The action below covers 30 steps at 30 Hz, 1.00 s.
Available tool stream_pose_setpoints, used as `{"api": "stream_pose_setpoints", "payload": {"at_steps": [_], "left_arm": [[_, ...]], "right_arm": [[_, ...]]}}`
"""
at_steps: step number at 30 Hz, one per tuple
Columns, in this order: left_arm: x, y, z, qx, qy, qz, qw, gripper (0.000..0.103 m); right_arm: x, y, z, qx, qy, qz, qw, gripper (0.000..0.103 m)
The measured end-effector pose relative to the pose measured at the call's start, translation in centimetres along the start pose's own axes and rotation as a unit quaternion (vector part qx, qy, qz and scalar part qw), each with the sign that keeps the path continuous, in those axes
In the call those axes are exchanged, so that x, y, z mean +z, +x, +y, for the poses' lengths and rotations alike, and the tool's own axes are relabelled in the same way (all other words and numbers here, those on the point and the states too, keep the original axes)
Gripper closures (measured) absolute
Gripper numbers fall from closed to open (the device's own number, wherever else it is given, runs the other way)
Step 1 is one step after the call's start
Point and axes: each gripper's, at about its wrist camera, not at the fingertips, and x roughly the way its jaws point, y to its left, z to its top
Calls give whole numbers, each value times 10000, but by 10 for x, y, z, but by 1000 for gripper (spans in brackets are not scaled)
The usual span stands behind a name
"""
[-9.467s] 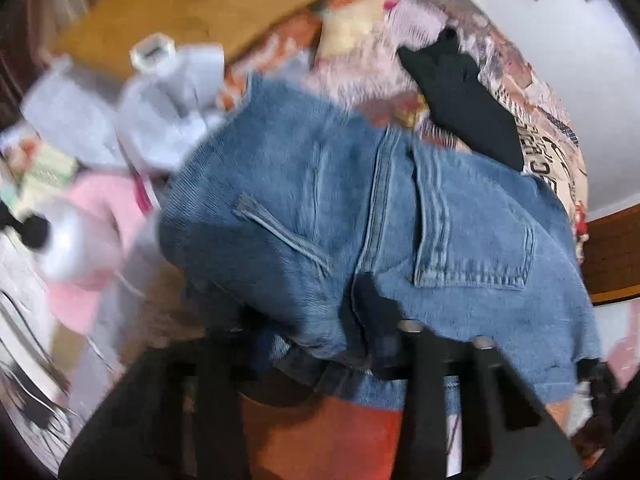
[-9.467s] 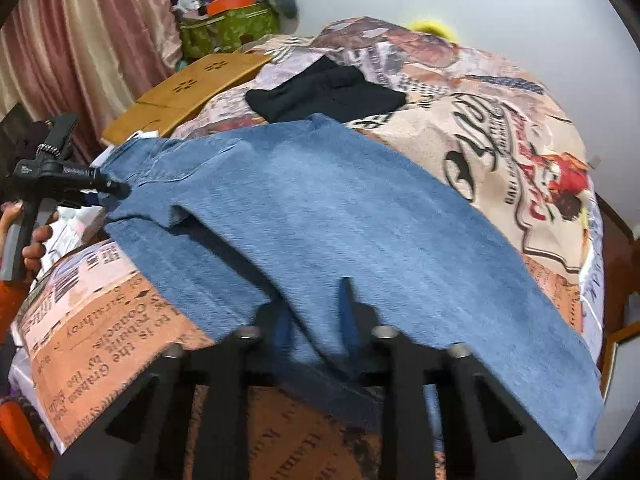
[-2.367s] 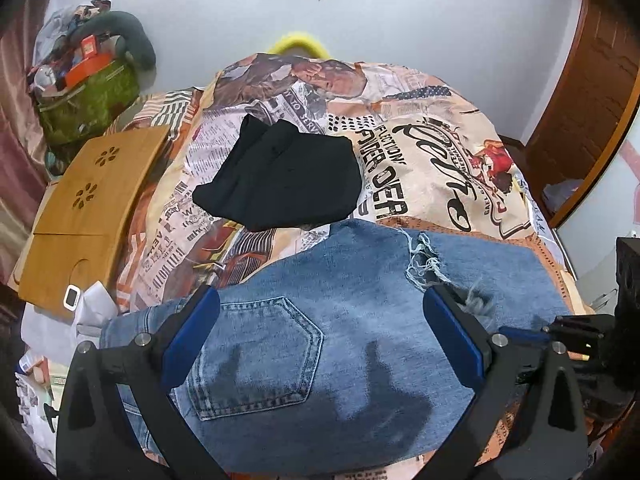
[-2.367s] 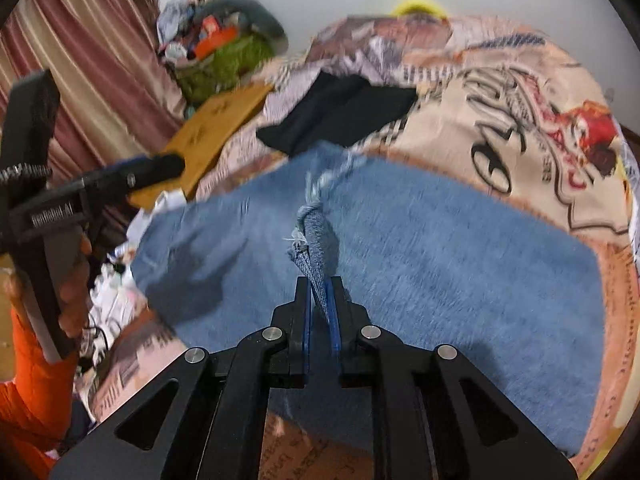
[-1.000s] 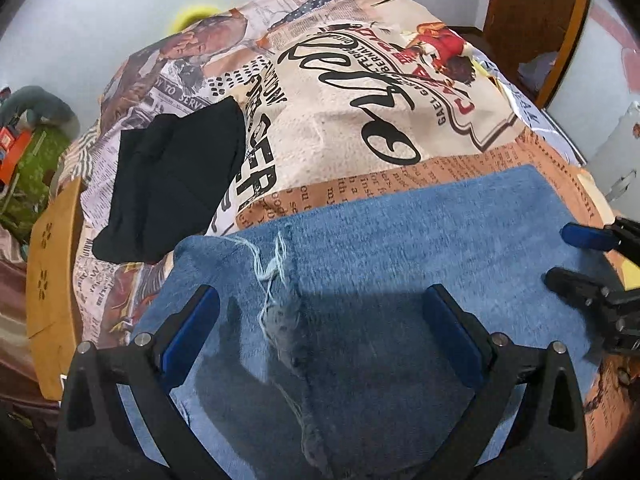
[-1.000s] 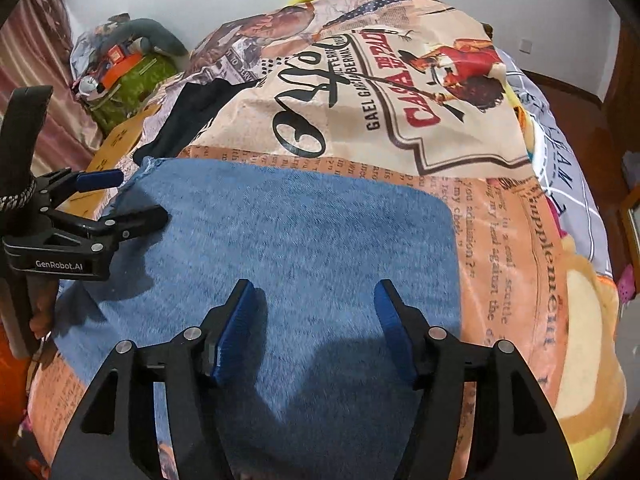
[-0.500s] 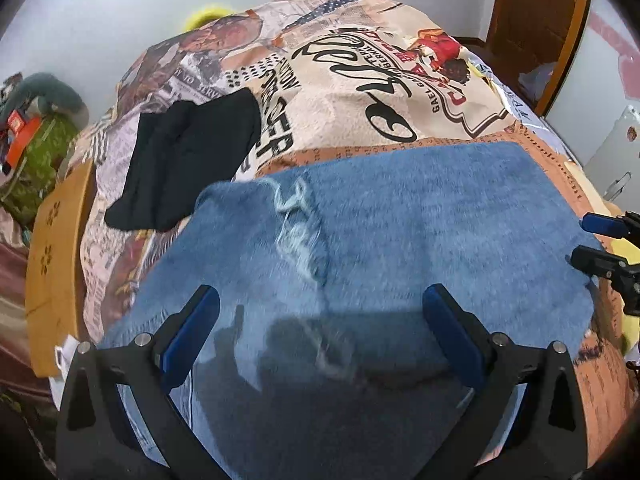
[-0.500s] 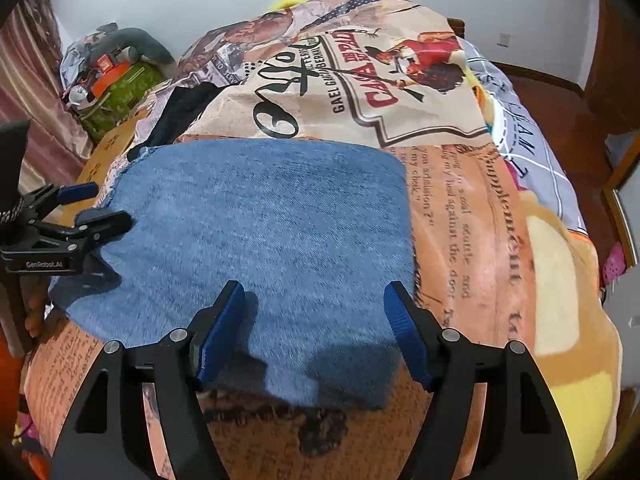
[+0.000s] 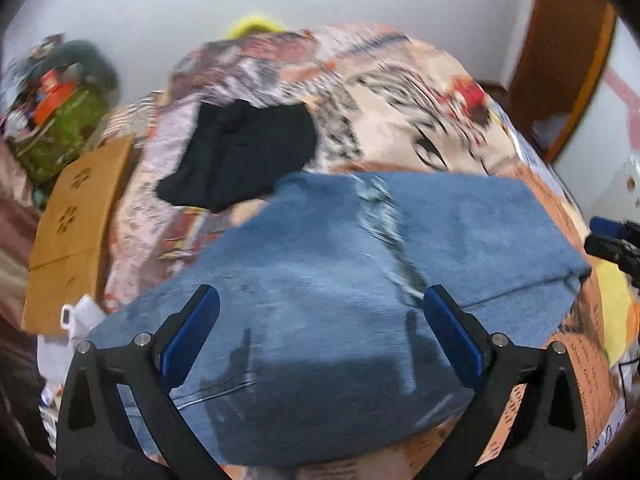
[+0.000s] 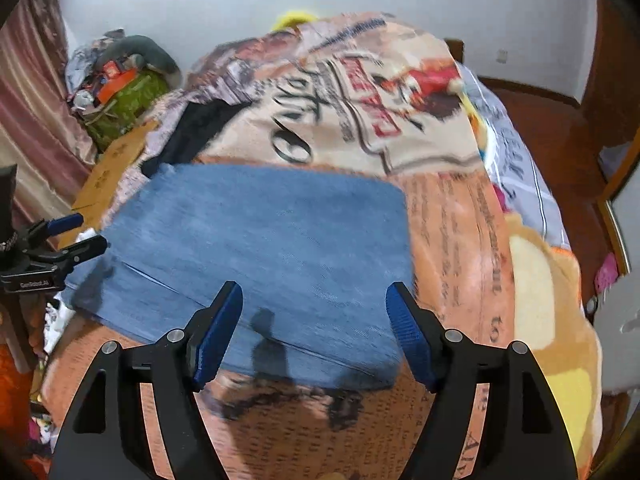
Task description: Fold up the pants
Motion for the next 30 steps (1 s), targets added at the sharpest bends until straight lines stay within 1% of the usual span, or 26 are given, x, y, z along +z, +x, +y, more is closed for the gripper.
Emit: {"api": "stream_pose_setpoints", "payload": {"at_steps": [3,4,6,7,11,13,15,16,17,18,21,22,23,24,25,27,29,30], "left_arm": [[-4,-22,32,253,-432,-379,9980,0],[-6,-28,42,371,-538,-459,9968,0],[-12,-39,66,618,-766,-578,9935,0],[-15,-42,74,679,-845,-591,9923,0],[-37,-48,119,934,-1372,-453,9851,0],[-52,-46,146,884,-1768,-260,9799,0],[-69,-40,170,825,-2259,29,9706,0],[-80,-35,184,741,-2549,211,9639,0],[-87,-32,191,661,-2702,305,9600,0],[-97,-28,199,521,-2909,442,9543,0],[-122,-18,211,162,-3275,737,9418,0],[-130,-14,213,56,-3344,834,9387,0],[-138,-10,213,-39,-3406,930,9356,0],[-148,-6,215,-139,-3497,1041,9309,0],[-155,-3,215,-233,-3578,1113,9269,0],[-171,4,214,-581,-3765,1253,9161,0],[-183,13,214,-1013,-4032,1318,8999,0],[-190,18,216,-1239,-4206,1333,8888,0]], "right_arm": [[11,-6,20,145,-205,-185,9995,31],[15,-7,28,199,-287,-249,9991,30],[21,-5,46,305,-446,-368,9979,25],[23,-4,51,343,-497,-387,9974,25],[28,16,78,496,-718,-283,9958,24],[29,30,89,530,-799,-149,9953,24],[26,43,97,596,-865,42,9945,24],[25,53,102,642,-893,167,9938,24],[24,56,104,660,-901,228,9935,24],[23,62,107,668,-914,325,9930,24],[15,81,111,717,-1006,678,9900,24],[12,84,112,716,-1023,730,9895,23],[10,86,113,686,-1075,684,9895,21],[9,85,114,680,-1125,668,9891,17],[7,84,117,654,-1203,679,9883,17],[6,85,120,590,-1287,687,9875,14],[5,86,122,563,-1354,700,9867,12],[4,86,123,557,-1366,705,9865,11]]}}
